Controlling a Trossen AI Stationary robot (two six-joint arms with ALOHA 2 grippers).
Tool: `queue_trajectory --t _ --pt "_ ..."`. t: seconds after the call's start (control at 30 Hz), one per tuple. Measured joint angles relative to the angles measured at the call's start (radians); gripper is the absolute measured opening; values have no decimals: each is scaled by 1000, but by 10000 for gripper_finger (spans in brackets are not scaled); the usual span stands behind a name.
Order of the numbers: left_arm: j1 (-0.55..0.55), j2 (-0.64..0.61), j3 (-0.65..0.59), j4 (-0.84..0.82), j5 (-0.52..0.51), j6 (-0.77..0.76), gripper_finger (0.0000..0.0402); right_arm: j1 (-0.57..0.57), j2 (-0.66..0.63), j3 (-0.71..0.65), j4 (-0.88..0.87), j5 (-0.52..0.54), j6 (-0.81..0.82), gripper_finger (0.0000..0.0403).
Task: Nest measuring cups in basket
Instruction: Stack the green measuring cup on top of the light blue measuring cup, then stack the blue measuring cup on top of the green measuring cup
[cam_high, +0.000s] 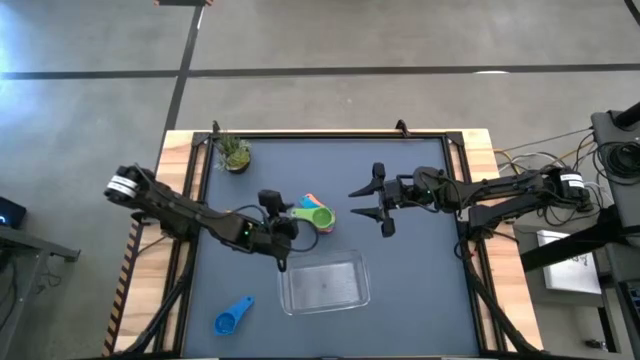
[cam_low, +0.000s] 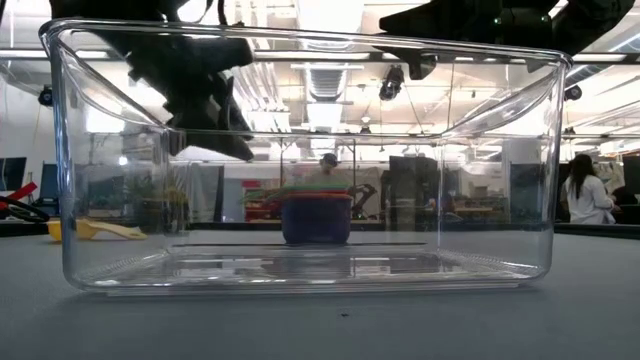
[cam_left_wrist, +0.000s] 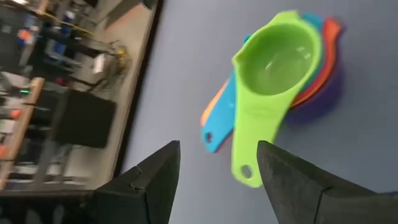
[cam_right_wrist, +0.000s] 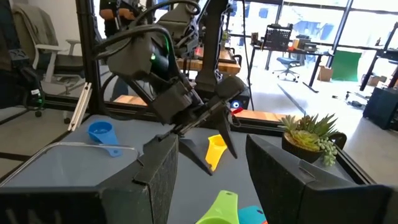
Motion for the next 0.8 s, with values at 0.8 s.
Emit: queue_trajectory --t 0.8 --pt "-102 -329 -17 -380 699 -523 138 0 0 -1 -30 0 -8 178"
